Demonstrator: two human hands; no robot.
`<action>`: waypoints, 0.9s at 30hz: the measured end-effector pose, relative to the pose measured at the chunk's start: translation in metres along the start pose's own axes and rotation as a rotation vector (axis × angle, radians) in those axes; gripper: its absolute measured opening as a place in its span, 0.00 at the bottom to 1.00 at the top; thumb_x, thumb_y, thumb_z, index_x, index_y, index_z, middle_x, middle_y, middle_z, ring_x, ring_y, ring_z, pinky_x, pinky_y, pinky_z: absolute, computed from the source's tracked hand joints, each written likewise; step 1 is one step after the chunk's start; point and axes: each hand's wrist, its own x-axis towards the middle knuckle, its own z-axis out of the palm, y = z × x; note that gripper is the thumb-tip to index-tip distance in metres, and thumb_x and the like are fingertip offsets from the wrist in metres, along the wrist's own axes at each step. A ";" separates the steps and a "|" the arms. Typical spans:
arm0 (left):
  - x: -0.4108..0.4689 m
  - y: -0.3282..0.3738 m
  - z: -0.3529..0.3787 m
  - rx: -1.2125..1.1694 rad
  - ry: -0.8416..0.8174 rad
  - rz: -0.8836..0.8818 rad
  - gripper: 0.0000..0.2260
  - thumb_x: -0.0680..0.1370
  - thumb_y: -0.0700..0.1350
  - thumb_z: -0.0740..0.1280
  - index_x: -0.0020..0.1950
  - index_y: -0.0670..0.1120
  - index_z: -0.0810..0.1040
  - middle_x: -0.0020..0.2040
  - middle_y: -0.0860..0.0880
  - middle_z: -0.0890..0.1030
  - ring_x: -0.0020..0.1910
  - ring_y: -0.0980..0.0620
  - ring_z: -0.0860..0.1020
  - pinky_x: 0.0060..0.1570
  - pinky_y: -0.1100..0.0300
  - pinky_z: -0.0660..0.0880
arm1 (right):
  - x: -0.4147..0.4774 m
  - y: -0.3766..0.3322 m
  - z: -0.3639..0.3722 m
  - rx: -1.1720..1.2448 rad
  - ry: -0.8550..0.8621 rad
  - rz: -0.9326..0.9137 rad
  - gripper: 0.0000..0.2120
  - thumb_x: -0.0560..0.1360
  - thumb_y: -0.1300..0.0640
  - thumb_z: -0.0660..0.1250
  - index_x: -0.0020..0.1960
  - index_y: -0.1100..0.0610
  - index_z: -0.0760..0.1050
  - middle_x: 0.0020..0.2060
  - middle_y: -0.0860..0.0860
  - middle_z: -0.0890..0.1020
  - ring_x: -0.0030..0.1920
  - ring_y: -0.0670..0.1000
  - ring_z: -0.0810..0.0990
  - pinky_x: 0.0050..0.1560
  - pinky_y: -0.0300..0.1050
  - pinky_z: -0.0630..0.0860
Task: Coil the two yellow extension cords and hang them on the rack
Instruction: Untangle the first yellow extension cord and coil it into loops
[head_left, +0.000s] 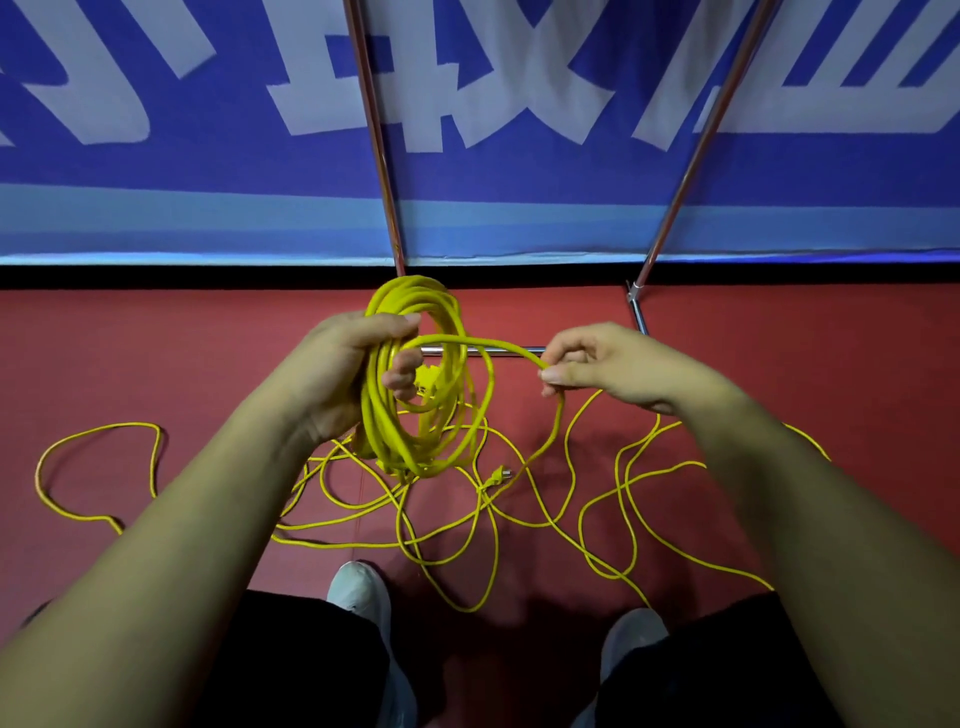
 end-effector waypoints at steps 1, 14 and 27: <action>0.000 0.000 -0.001 0.001 0.012 0.006 0.07 0.74 0.42 0.62 0.38 0.45 0.67 0.26 0.49 0.67 0.20 0.55 0.64 0.25 0.64 0.65 | 0.001 0.001 0.001 -0.004 0.013 0.001 0.01 0.76 0.63 0.68 0.46 0.60 0.76 0.39 0.58 0.84 0.41 0.49 0.82 0.47 0.36 0.76; -0.008 -0.014 0.003 0.104 -0.050 -0.135 0.12 0.73 0.42 0.66 0.49 0.34 0.78 0.38 0.36 0.83 0.33 0.43 0.83 0.35 0.54 0.81 | -0.002 -0.059 0.037 -0.112 0.134 -0.236 0.04 0.75 0.60 0.71 0.47 0.60 0.84 0.25 0.43 0.78 0.27 0.39 0.71 0.30 0.33 0.68; -0.007 0.006 -0.005 -0.027 0.010 -0.007 0.07 0.73 0.43 0.62 0.35 0.48 0.75 0.25 0.51 0.67 0.20 0.55 0.65 0.24 0.64 0.65 | -0.002 0.002 0.003 -0.170 0.012 0.001 0.04 0.78 0.60 0.67 0.47 0.61 0.76 0.35 0.57 0.83 0.38 0.50 0.82 0.47 0.49 0.75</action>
